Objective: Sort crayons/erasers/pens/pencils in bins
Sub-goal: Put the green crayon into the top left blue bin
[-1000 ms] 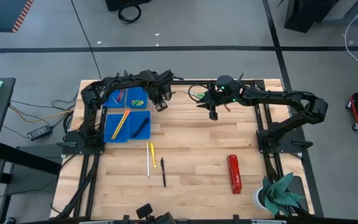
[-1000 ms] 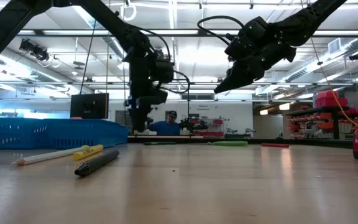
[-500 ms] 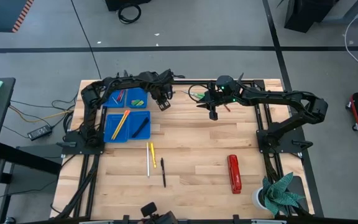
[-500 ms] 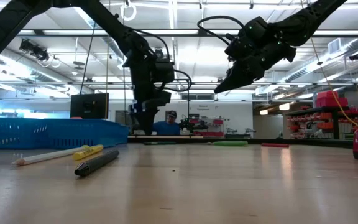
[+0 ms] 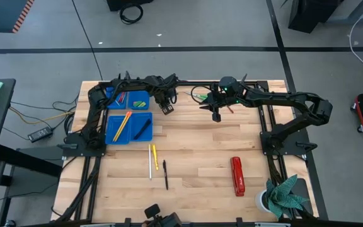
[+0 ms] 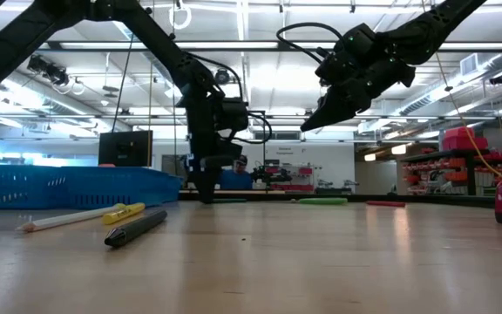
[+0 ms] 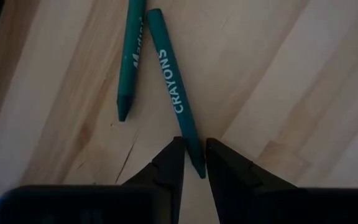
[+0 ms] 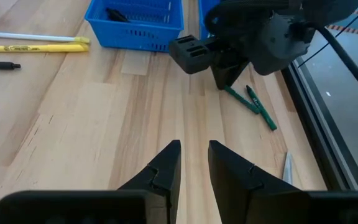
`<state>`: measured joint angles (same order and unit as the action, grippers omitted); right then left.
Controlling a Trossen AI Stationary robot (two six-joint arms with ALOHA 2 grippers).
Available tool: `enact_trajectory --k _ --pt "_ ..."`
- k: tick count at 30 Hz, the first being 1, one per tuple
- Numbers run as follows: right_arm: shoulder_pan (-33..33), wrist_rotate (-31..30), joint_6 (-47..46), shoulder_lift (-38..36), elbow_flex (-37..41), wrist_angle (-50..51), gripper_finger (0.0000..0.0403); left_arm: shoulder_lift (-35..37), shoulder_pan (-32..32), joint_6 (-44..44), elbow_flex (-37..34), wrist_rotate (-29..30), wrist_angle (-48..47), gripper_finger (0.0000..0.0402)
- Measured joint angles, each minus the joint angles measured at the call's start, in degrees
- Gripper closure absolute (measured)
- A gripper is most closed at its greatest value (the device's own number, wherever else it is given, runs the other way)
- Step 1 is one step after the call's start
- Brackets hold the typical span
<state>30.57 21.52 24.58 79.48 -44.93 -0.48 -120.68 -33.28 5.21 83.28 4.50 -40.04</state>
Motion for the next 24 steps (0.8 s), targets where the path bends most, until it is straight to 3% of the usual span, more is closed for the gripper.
enact_trajectory --k 17,24 --pt "0.0 0.0 0.04 0.0 0.0 -0.01 0.0315 -0.17 0.16 1.84 -0.06 2.01 0.9 0.0378" --pt "0.0 0.0 0.04 0.0 0.0 -0.04 0.0315 0.02 0.17 3.38 -0.02 2.28 0.91 0.0374"
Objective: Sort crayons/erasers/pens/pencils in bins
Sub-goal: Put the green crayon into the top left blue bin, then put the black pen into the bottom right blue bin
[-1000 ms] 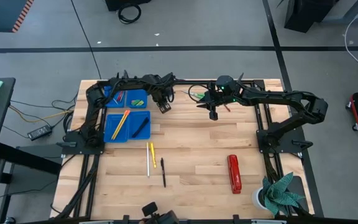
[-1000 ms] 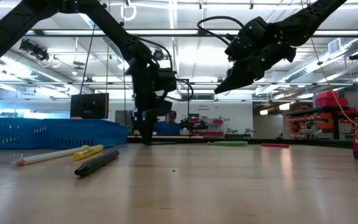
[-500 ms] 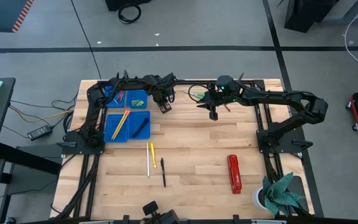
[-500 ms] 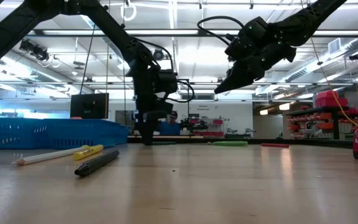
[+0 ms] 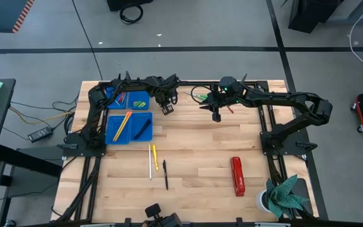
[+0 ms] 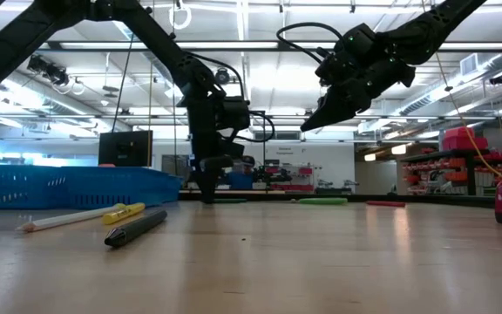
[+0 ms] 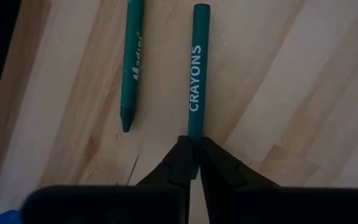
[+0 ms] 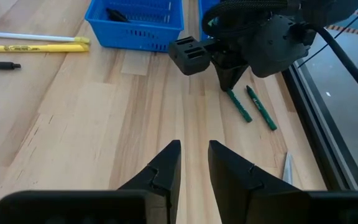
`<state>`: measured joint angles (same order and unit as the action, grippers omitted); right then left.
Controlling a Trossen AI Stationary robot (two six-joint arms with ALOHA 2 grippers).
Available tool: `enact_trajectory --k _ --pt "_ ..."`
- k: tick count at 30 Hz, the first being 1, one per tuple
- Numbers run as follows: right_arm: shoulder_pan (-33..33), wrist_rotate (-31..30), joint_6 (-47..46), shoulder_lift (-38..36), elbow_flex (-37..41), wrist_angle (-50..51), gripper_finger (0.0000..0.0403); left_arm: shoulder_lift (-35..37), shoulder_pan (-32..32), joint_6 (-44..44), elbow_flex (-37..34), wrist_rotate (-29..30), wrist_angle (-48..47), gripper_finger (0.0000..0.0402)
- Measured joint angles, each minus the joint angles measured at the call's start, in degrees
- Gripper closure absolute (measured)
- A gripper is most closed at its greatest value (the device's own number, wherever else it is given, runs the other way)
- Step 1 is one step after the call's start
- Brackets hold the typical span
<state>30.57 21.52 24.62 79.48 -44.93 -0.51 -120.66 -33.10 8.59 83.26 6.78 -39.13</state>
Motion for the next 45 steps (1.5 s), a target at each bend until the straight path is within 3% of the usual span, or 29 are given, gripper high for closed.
enact_trajectory --k 13,20,27,37,42,45 --pt "0.0 0.0 0.15 0.02 0.0 1.03 0.0315 1.33 1.92 -0.03 3.8 -1.79 -7.53 0.0373" --pt "0.0 0.0 0.26 0.02 0.0 1.05 0.0315 3.28 2.84 0.01 3.83 -1.14 -10.53 0.0396" --pt "0.0 0.0 0.17 0.02 0.0 1.16 0.0315 4.87 2.67 0.06 3.85 -0.7 -12.17 0.0369" --pt "0.0 0.0 0.44 0.02 0.0 1.14 0.0315 4.94 2.02 2.46 3.85 8.46 -11.22 0.0392" --pt "0.0 0.0 0.46 0.02 0.0 1.14 0.0315 4.94 -0.91 -0.6 3.85 8.45 -11.27 0.0361" --pt "0.0 0.01 0.66 0.02 0.0 1.14 0.0315 4.94 -2.64 3.63 3.85 8.49 -10.23 0.0329"
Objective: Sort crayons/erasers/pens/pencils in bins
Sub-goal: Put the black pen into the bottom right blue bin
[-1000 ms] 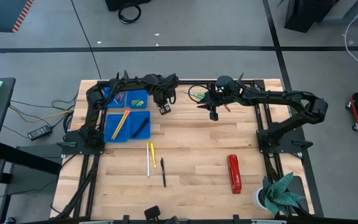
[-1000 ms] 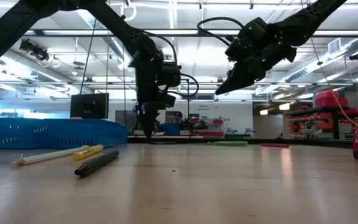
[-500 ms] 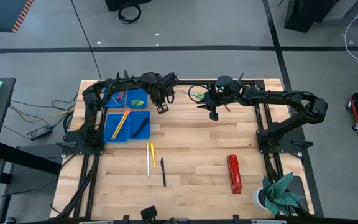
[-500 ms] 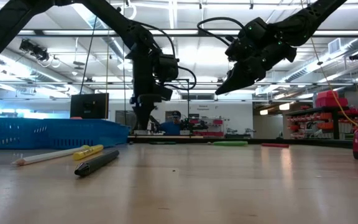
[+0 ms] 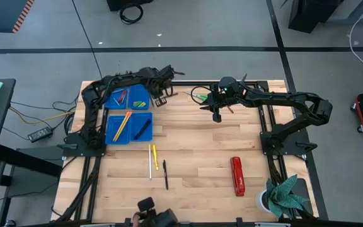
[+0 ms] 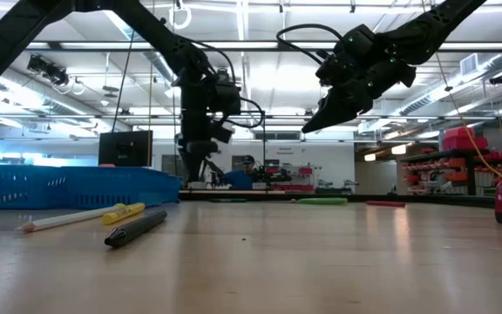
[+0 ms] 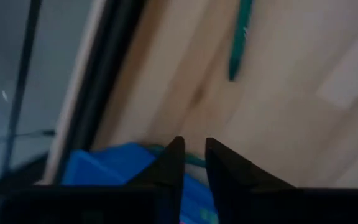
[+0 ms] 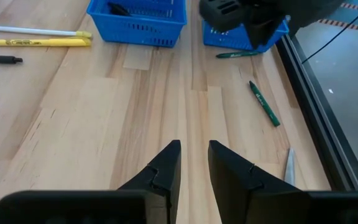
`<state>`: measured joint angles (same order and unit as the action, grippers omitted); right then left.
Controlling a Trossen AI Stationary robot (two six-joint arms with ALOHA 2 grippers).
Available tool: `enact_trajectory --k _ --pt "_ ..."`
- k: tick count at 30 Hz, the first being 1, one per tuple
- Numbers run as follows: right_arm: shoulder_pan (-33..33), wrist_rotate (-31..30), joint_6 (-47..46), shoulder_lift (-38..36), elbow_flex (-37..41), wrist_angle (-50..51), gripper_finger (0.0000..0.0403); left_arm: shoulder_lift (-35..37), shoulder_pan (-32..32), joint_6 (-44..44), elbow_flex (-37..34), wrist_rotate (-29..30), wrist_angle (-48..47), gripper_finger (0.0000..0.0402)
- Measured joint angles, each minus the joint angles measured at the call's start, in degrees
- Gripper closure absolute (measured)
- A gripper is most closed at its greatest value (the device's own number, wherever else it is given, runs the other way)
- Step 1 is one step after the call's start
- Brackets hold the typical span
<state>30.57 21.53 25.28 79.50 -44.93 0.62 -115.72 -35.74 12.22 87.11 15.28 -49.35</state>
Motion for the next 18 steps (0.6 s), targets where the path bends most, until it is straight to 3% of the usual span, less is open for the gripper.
enact_trajectory --k 4,10,14,18 --pt "0.0 -0.01 0.21 0.0 0.0 -0.02 0.0315 0.0 -1.16 6.67 0.0 -0.86 6.37 0.0292" --pt "0.0 -0.01 0.23 0.0 0.0 0.02 0.0315 -1.26 -1.19 8.07 0.09 -8.53 15.43 0.0268" --pt "0.01 0.0 0.26 0.0 0.0 0.07 0.0315 -3.15 -1.12 7.69 0.09 -7.27 15.99 0.0272" --pt "0.0 0.01 0.34 0.0 0.0 0.07 0.0315 -5.38 -1.23 6.53 0.04 -2.14 16.57 0.0284"
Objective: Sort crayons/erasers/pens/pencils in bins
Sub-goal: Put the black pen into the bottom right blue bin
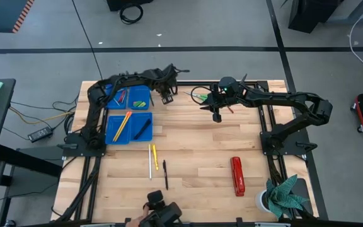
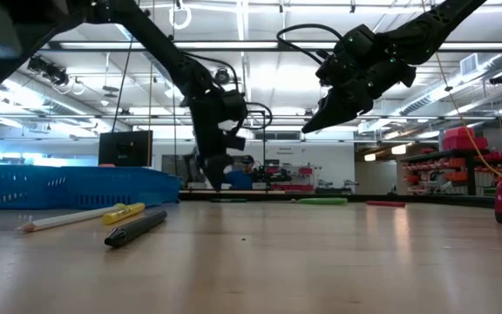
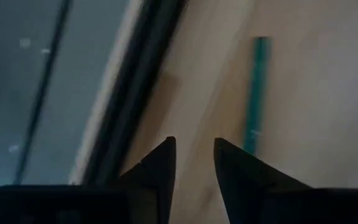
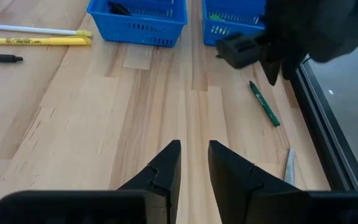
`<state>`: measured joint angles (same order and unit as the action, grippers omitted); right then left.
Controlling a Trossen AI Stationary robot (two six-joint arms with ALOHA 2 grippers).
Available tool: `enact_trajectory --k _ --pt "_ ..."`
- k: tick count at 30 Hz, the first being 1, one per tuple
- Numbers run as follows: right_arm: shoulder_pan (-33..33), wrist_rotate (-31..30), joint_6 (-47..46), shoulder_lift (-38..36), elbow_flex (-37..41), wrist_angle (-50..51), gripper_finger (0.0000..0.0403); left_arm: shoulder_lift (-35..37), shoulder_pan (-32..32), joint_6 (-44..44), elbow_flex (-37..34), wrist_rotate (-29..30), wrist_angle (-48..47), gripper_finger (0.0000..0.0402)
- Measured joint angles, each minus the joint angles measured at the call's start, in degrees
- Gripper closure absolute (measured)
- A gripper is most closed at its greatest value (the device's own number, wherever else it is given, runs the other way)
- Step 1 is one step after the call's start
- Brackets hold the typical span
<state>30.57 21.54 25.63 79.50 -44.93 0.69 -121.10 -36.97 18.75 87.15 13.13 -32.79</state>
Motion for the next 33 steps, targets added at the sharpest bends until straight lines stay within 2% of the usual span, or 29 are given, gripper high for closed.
enact_trajectory --k 3,12,16,21,30,33 --pt "0.0 0.0 0.0 -0.02 0.0 0.0 0.0315 -1.73 0.0 0.13 0.0 1.55 1.17 0.0291" --pt "0.0 0.0 0.5 0.0 0.0 0.05 0.0315 -2.75 2.33 -0.47 0.06 -3.02 0.22 0.0306" --pt "0.0 0.0 0.5 0.0 0.0 0.1 0.0315 -2.71 4.62 -4.51 0.07 2.75 -1.79 0.0317" --pt "0.0 0.0 -0.41 0.0 0.0 0.82 0.0315 -2.71 6.07 -5.49 -0.02 7.61 -3.64 0.0339" --pt "-0.15 0.0 -1.53 0.0 0.01 2.51 0.0315 -2.58 6.44 -3.17 -0.02 12.14 0.67 0.0369" --pt "-0.39 0.0 -1.46 0.0 0.0 2.49 0.0315 -1.63 6.53 -5.16 -0.02 11.22 2.38 0.0374"
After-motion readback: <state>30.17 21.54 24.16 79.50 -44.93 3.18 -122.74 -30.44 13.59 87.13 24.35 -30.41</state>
